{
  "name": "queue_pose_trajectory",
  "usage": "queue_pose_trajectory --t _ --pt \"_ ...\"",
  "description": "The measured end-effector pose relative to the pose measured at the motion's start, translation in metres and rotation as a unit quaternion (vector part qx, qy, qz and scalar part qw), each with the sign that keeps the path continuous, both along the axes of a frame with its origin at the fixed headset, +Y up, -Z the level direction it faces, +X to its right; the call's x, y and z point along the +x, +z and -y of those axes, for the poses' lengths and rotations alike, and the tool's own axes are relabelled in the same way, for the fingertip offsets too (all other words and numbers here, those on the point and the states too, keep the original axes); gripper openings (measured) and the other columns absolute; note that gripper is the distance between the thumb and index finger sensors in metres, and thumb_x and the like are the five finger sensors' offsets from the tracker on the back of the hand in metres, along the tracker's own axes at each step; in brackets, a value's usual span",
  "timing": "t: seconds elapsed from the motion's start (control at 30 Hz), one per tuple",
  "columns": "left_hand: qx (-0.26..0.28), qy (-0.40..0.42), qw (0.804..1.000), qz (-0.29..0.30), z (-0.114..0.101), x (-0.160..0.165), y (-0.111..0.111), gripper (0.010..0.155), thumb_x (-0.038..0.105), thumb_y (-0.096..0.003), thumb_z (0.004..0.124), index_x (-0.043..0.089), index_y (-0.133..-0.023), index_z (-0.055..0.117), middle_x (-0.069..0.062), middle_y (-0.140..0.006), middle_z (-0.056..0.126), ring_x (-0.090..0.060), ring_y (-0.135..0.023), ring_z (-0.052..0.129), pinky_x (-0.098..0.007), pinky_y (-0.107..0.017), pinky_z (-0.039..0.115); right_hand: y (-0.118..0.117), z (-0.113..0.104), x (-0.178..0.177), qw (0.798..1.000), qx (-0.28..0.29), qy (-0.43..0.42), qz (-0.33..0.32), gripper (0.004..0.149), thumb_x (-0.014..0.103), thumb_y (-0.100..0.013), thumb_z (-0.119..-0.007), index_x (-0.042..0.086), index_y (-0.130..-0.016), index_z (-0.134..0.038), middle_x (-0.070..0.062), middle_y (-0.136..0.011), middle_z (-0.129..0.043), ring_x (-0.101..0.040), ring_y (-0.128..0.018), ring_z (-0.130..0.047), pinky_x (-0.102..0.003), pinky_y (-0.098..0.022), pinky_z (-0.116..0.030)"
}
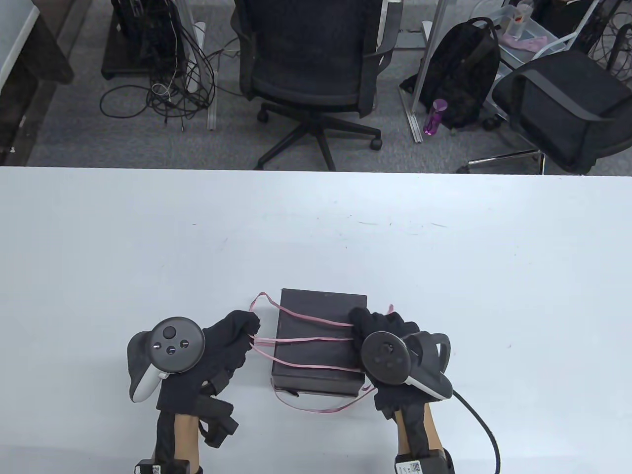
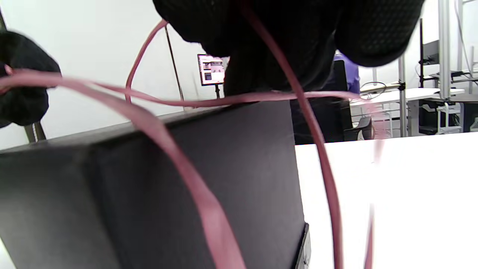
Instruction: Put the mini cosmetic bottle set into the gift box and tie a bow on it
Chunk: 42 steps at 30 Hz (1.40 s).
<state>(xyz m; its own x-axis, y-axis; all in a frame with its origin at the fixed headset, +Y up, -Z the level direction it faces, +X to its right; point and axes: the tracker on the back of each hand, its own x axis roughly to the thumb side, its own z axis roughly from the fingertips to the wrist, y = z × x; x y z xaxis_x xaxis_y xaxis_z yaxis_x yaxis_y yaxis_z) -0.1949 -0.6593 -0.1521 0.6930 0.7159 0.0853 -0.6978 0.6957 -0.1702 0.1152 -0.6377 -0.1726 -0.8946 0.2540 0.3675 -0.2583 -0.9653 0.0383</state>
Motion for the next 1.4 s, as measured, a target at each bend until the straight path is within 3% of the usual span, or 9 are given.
queue_pose_trajectory --t 0.13,0.23,0.33,0.47,0.67,1.0,1.1,1.27,1.4 --pt "0.018 -0.035 0.997 -0.063 0.002 -0.008 0.001 0.036 0.030 -0.0628 0.068 0.025 -0.097 0.078 -0.006 -0.085 0.088 -0.013 -0.045 0.097 -0.035 -0.042 0.086 0.000 -0.004 0.011 0.999 0.029 0.001 0.025 0.038 0.020 -0.058 -0.072 0.009 -0.094 -0.076 -0.030 -0.104 -0.069 -0.049 -0.083 -0.070 -0.062 -0.057 -0.065" --pt "0.021 -0.023 0.990 -0.136 0.006 -0.022 0.002 0.034 0.029 -0.0627 0.067 0.029 -0.095 0.077 -0.007 -0.091 0.085 -0.007 -0.037 0.101 -0.024 -0.030 0.089 0.002 -0.011 0.022 0.994 0.058 0.033 0.090 0.037 0.023 -0.054 -0.078 0.010 -0.089 -0.084 -0.032 -0.106 -0.063 -0.035 -0.071 -0.082 -0.047 -0.048 -0.077" --pt "-0.006 0.114 0.979 -0.170 0.018 -0.041 0.001 0.035 0.025 -0.0623 0.065 0.028 -0.095 0.076 -0.013 -0.094 0.083 0.000 -0.027 0.104 -0.015 -0.019 0.091 0.003 -0.012 0.037 0.987 0.028 -0.012 0.160 0.038 0.020 -0.056 -0.075 0.006 -0.091 -0.080 -0.030 -0.092 -0.082 -0.006 -0.033 -0.095 -0.023 -0.018 -0.086" --pt "-0.020 0.327 0.927 -0.182 0.033 -0.053 0.000 0.035 0.019 -0.0615 0.064 0.017 -0.094 0.075 -0.021 -0.096 0.080 -0.011 -0.040 0.113 -0.015 -0.025 0.098 -0.001 -0.006 0.054 0.971 -0.032 -0.171 0.162 0.040 0.012 -0.058 -0.067 -0.008 -0.094 -0.069 -0.042 -0.086 -0.079 -0.010 -0.038 -0.105 -0.022 -0.018 -0.096" --pt "0.079 0.070 0.958 -0.265 0.018 -0.056 0.007 0.035 0.018 -0.0606 0.065 0.015 -0.093 0.075 -0.025 -0.104 0.070 -0.032 -0.084 0.098 -0.035 -0.058 0.093 -0.002 -0.007 0.063 0.968 -0.032 -0.042 0.245 0.040 0.008 -0.057 -0.068 -0.010 -0.092 -0.070 -0.049 -0.094 -0.065 -0.044 -0.078 -0.087 -0.053 -0.055 -0.085" --pt "0.233 -0.194 0.903 -0.305 0.011 -0.054 0.013 0.035 0.023 -0.0606 0.066 0.022 -0.095 0.073 -0.015 -0.114 0.056 -0.035 -0.102 0.074 -0.045 -0.073 0.073 0.006 -0.013 0.083 0.942 0.160 0.019 0.294 0.038 0.011 -0.055 -0.071 -0.003 -0.091 -0.075 -0.040 -0.110 -0.036 -0.053 -0.096 -0.049 -0.068 -0.064 -0.044" --pt "0.192 -0.209 0.909 -0.305 0.021 -0.056 0.008 0.035 0.023 -0.0605 0.066 0.022 -0.095 0.074 -0.016 -0.114 0.057 -0.037 -0.102 0.074 -0.046 -0.073 0.073 0.005 -0.011 0.089 0.944 0.121 0.020 0.307 0.038 0.010 -0.055 -0.073 -0.004 -0.090 -0.076 -0.039 -0.110 -0.037 -0.053 -0.096 -0.050 -0.069 -0.064 -0.044" --pt "0.055 -0.235 0.927 -0.287 0.057 -0.057 -0.008 0.035 0.023 -0.0603 0.067 0.021 -0.094 0.076 -0.017 -0.113 0.059 -0.037 -0.101 0.076 -0.046 -0.072 0.073 -0.011 0.016 0.096 0.940 -0.073 0.062 0.329 0.037 0.011 -0.057 -0.073 -0.002 -0.091 -0.076 -0.039 -0.111 -0.042 -0.059 -0.095 -0.052 -0.073 -0.065 -0.049" --pt "-0.049 -0.235 0.940 -0.244 0.082 -0.056 -0.018 0.036 0.026 -0.0605 0.069 0.027 -0.095 0.077 -0.016 -0.114 0.061 -0.041 -0.101 0.078 -0.050 -0.072 0.074 -0.023 0.043 0.099 0.933 -0.135 0.071 0.327 0.039 0.012 -0.057 -0.075 0.000 -0.093 -0.078 -0.038 -0.109 -0.052 -0.052 -0.085 -0.078 -0.067 -0.060 -0.069"
